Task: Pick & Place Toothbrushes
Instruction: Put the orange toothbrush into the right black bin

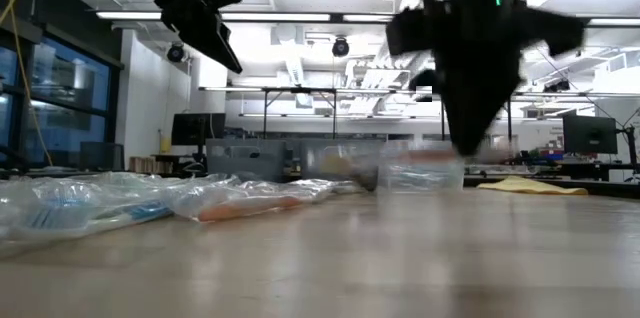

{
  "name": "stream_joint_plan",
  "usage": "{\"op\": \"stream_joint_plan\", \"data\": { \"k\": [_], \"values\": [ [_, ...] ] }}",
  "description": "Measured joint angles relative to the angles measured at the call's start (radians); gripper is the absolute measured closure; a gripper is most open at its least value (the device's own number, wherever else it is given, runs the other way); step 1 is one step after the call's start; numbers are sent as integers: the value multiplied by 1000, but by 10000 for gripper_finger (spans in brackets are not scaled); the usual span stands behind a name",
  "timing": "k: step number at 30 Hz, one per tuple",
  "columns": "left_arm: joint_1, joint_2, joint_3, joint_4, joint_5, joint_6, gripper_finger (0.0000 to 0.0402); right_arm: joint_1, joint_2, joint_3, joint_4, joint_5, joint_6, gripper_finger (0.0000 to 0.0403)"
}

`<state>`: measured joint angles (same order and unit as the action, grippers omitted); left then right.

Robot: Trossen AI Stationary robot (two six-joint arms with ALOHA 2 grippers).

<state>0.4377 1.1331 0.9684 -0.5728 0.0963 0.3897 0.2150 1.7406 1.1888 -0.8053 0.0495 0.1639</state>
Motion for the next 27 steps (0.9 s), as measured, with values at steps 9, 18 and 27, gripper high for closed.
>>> {"op": "stream_joint_plan", "data": {
  "k": [9,18,27],
  "values": [
    [0,-132,-110,72,0,-28,238,-156,-78,65,157,188,199,390],
    [0,-296,-227,183,-2,-81,238,-433,-64,65,350,160,210,390],
    [0,-338,-304,233,1,-84,238,-643,4,65,451,2,237,389]
  ]
}}
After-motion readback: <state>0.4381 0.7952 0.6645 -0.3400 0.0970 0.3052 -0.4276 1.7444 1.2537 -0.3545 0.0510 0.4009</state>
